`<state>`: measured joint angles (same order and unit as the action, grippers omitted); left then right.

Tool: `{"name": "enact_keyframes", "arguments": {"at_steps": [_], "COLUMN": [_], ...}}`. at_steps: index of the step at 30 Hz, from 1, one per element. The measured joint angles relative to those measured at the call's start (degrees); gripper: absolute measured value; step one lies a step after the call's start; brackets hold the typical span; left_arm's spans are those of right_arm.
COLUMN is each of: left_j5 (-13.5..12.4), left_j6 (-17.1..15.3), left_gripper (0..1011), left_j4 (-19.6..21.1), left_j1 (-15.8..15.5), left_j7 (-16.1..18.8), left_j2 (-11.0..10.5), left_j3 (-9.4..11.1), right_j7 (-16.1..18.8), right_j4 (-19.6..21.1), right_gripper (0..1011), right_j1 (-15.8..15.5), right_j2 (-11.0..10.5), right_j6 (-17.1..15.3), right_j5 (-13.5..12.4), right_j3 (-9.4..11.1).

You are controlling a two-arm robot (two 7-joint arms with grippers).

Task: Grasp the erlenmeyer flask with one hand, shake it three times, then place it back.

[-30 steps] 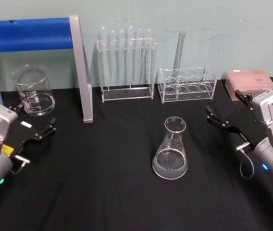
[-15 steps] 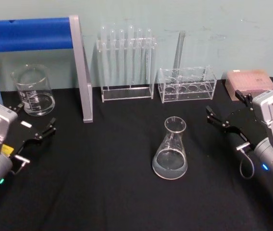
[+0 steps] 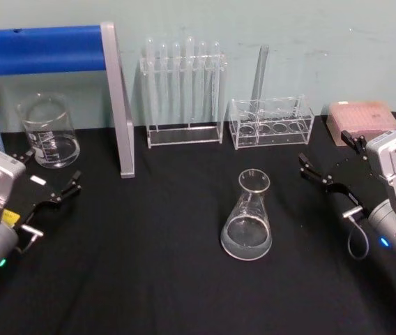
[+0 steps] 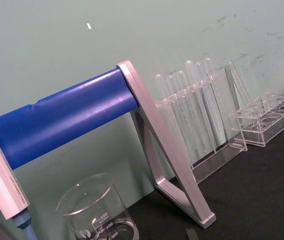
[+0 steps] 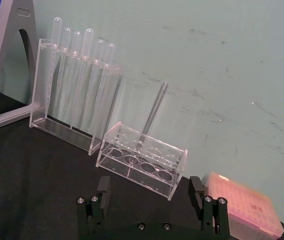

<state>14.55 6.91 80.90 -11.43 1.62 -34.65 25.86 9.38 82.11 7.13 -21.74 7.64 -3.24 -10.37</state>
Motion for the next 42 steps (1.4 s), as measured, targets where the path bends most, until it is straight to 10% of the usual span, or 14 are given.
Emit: {"name": "enact_keyframes", "arguments": {"at_steps": [42], "left_j5": [0.0], "left_j6": [0.0], "left_gripper": [1001], "left_j4": [0.0], "left_j1": [0.0], "left_j7": [0.0], "left_j2": [0.0], "left_j3": [0.0], "right_j7": [0.0], "right_j4": [0.0], "right_gripper": [1000], "right_j1": [0.0], "right_j2": [0.0], "right_j6": [0.0], "right_j5": [0.0], "right_j3": [0.0]}}
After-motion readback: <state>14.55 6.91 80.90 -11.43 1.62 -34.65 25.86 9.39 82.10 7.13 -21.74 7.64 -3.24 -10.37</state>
